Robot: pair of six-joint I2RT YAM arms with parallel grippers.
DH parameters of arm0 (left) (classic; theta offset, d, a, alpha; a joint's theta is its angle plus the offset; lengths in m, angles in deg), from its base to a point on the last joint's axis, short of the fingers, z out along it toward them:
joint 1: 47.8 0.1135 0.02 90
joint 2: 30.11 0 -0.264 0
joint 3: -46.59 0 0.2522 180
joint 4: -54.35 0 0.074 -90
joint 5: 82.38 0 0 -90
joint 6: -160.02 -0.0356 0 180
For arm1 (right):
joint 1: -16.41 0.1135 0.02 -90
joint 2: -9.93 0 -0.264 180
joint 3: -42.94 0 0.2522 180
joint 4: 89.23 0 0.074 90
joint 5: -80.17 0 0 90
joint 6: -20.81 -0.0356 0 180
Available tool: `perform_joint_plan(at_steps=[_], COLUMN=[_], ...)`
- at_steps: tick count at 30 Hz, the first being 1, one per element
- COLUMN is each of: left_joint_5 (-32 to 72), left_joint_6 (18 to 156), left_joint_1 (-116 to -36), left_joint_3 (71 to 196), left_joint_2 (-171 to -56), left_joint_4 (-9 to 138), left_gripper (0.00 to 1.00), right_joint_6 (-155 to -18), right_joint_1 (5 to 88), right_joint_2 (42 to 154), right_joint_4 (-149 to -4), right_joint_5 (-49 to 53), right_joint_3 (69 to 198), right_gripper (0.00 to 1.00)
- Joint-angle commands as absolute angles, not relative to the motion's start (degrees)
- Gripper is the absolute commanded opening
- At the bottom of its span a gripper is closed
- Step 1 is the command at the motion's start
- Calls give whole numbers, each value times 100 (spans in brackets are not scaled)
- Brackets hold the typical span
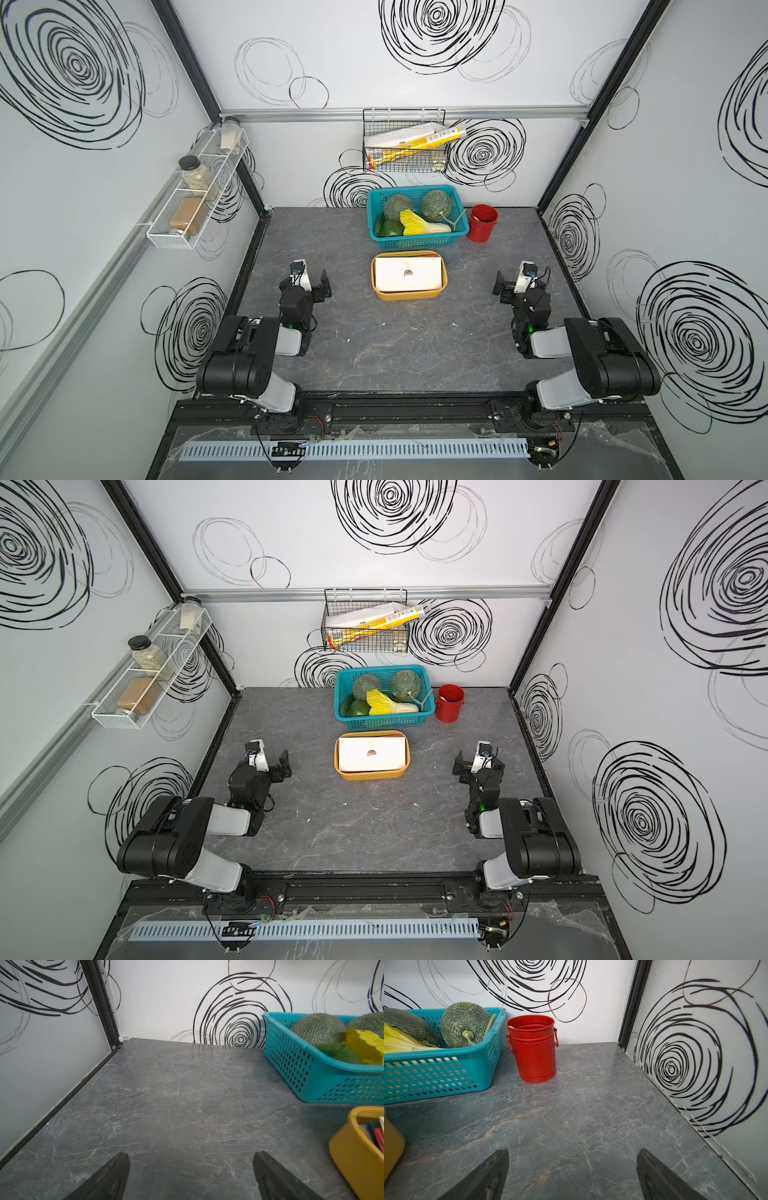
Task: Put the sealed envelopes into the storage box
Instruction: Reset both arms
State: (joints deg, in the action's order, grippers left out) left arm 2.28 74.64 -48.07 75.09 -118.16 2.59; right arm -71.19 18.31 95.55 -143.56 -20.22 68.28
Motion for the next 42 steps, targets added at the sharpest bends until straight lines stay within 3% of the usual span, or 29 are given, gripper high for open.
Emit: perform_joint_plan(at_steps=[1, 34, 38, 40, 42], left_joint_5=[300, 244, 992, 185, 920], left_joint_6=[7378, 7544, 7202, 7659, 7294], left_joint_1=[-4792, -4704, -4707, -4616, -4644], left_joint_3=[7529, 7488, 7462, 7397, 7669], left_joint_2=[-11778, -11720, -11728, -11661, -11799], left_joint_4=[-107, -125, -195, -226, 85], left_gripper=[99, 99, 99, 99, 99], right_joint_6=[-7080, -7007, -7007, -7007, -7002], right_joint_1=[1835, 1835, 1840, 1835, 1840], right_joint_2=[9485, 9518, 9518, 9518, 9518], right_joint_4=[-14393, -14499, -14499, -14499, -14499], right_joint_5=[-1976, -1806, -1807, -1808, -1807], right_joint_3=[6900, 6863, 6858, 6858, 6857], right_gripper=[100, 100, 100, 100, 100])
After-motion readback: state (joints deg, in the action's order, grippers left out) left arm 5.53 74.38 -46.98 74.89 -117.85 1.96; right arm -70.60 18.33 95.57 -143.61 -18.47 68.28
